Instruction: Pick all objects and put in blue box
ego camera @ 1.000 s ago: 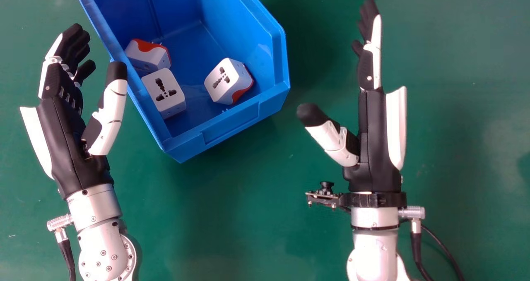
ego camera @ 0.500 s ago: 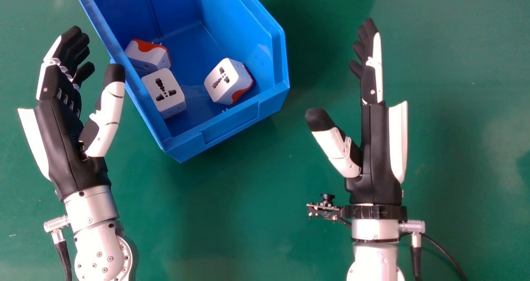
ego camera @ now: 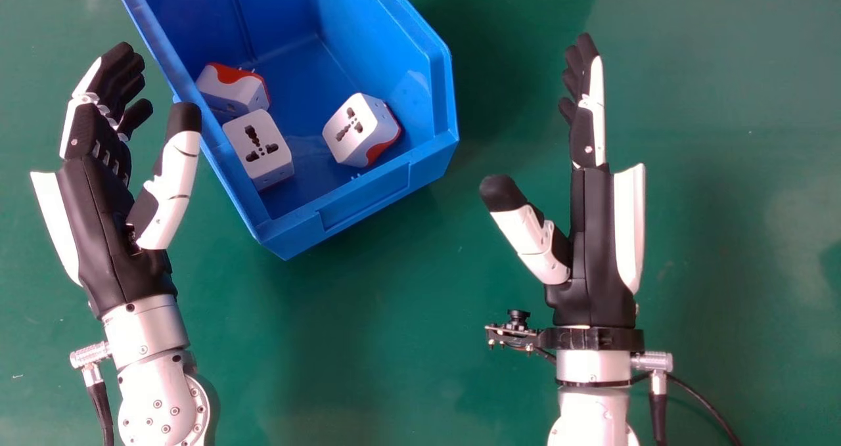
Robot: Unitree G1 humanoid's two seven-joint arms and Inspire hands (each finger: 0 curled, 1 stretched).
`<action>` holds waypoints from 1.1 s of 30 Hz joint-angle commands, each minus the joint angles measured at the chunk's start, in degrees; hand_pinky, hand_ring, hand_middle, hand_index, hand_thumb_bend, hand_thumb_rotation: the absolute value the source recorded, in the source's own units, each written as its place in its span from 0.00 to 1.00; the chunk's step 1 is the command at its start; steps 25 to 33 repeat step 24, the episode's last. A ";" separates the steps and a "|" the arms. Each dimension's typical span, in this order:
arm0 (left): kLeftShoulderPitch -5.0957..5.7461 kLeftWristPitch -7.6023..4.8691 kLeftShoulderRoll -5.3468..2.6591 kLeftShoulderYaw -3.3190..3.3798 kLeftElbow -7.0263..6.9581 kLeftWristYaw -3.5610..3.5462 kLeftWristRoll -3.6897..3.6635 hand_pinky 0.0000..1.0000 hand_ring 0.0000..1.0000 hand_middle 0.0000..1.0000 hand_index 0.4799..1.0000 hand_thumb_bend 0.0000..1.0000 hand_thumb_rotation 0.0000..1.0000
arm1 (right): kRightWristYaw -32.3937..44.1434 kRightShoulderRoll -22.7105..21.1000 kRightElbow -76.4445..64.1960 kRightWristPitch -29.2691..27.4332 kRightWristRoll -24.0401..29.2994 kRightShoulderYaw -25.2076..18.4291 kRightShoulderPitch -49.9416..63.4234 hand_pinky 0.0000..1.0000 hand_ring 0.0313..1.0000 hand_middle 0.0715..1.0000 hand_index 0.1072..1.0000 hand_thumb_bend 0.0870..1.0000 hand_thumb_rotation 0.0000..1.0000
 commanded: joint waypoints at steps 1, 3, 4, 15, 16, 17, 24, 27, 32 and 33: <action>-0.19 -0.99 0.36 0.12 -0.98 0.01 0.16 0.80 0.83 0.82 0.58 0.69 0.47 | -0.53 0.43 -1.86 0.01 -1.02 -0.33 -0.30 0.91 0.95 0.95 0.97 0.63 1.00; -0.32 -0.98 0.36 0.15 -0.96 -0.04 0.13 0.80 0.83 0.82 0.58 0.69 0.48 | -0.52 0.56 -1.79 -0.10 -0.89 -0.44 -0.37 0.91 0.95 0.95 0.96 0.63 1.00; -0.38 -0.94 0.34 0.15 -1.00 -0.03 0.14 0.80 0.83 0.82 0.58 0.69 0.48 | -0.52 0.61 -1.74 -0.18 -0.84 -0.50 -0.43 0.91 0.95 0.95 0.96 0.63 1.00; -0.70 -0.54 0.22 0.04 -1.76 -0.30 0.23 0.80 0.83 0.82 0.59 0.68 0.47 | -0.23 0.58 -1.65 -0.31 -0.77 -0.86 -0.88 0.92 0.95 0.95 0.96 0.63 1.00; -0.73 -0.56 0.25 0.05 -1.75 -0.29 0.26 0.80 0.83 0.82 0.59 0.68 0.47 | -0.27 0.59 -1.63 -0.34 -0.82 -0.89 -0.93 0.92 0.95 0.95 0.96 0.63 1.00; -0.74 -0.55 0.29 0.08 -1.73 -0.18 0.44 0.80 0.83 0.82 0.59 0.68 0.47 | -0.33 0.60 -1.55 -0.48 -0.81 -0.92 -0.98 0.92 0.95 0.95 0.96 0.63 1.00; -1.02 -0.69 0.24 0.07 -1.44 -0.13 0.50 0.80 0.84 0.83 0.60 0.66 0.47 | -0.31 0.48 -1.55 -0.53 -0.85 -1.07 -1.15 0.92 0.95 0.94 0.96 0.63 1.00; -1.02 -0.69 0.24 0.07 -1.44 -0.13 0.50 0.80 0.84 0.83 0.60 0.66 0.47 | -0.31 0.48 -1.55 -0.53 -0.85 -1.07 -1.15 0.92 0.95 0.94 0.96 0.63 1.00; -1.02 -0.69 0.24 0.07 -1.44 -0.13 0.50 0.80 0.84 0.83 0.60 0.66 0.47 | -0.31 0.48 -1.55 -0.53 -0.85 -1.07 -1.15 0.92 0.95 0.94 0.96 0.63 1.00; -1.02 -0.69 0.24 0.07 -1.44 -0.13 0.50 0.80 0.84 0.83 0.60 0.66 0.47 | -0.31 0.48 -1.55 -0.53 -0.85 -1.07 -1.15 0.92 0.95 0.94 0.96 0.63 1.00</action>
